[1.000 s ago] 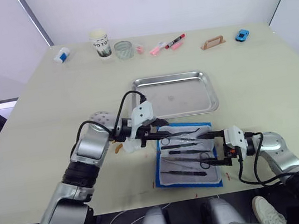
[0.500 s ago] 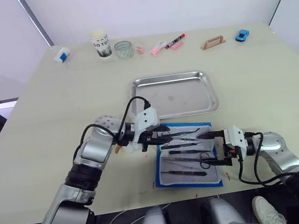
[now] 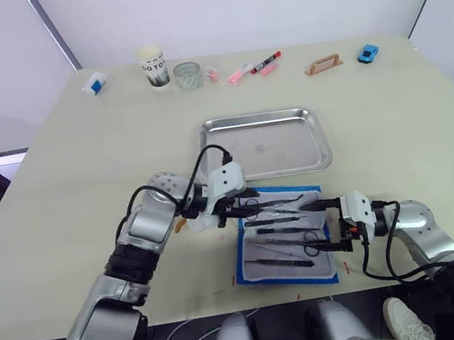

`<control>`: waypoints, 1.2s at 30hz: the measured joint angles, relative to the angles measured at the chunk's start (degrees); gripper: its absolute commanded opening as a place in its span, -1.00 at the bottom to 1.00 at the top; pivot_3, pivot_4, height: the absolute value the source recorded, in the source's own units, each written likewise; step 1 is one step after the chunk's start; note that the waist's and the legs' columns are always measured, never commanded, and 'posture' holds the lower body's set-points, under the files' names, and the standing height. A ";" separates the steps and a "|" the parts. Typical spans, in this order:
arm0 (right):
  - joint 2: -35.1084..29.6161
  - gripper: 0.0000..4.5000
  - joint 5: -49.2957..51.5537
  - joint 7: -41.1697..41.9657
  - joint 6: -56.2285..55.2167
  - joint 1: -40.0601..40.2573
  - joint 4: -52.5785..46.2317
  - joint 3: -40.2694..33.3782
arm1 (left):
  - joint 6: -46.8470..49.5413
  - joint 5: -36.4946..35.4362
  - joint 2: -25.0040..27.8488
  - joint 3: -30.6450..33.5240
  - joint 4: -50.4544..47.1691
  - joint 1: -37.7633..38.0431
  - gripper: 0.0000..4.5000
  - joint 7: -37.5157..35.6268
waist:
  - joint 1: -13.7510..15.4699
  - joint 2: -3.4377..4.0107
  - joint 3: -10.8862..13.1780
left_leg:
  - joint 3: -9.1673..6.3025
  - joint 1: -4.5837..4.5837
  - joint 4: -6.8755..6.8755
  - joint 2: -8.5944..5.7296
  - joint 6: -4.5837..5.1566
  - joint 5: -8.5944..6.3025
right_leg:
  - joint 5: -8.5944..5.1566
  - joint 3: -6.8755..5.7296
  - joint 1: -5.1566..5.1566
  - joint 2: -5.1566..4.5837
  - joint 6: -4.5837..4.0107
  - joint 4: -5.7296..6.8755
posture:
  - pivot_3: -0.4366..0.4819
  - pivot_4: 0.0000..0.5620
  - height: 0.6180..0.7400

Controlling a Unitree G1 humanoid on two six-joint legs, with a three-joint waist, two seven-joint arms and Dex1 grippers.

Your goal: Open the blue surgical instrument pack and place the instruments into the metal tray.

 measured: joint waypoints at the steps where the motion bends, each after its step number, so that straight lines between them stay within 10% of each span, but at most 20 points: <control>1: 0.00 0.67 0.00 0.00 0.01 0.02 -0.01 0.00 | -0.08 0.06 -0.15 -0.08 0.29 0.00 -0.15 0.05 | 0.00 0.00 0.00 | 0.00 0.00 0.00 0.01 0.00 0.00 | 0.00 0.00 0.00 -0.01 0.00 0.00 | -0.05 -0.47 1.00; 32: -0.06 0.67 0.00 -0.57 0.41 0.74 -0.86 0.02 | 4.22 -1.10 -1.74 0.49 1.24 -0.75 -0.15 1.50 | -0.12 0.04 0.03 | -0.11 -0.12 -0.04 -0.01 0.00 0.00 | 0.00 -0.14 0.00 -0.43 0.00 -0.14 | -0.05 -0.47 1.00; 36: -0.24 0.67 0.00 -0.67 0.47 0.86 -1.12 0.03 | 2.21 -0.39 -1.62 -0.29 1.25 -0.78 -0.88 0.88 | -0.14 0.07 0.05 | -0.17 -0.18 -0.04 -0.01 0.00 0.00 | 0.01 -0.11 -0.01 -0.50 -0.01 -0.21 | -0.05 -0.47 1.00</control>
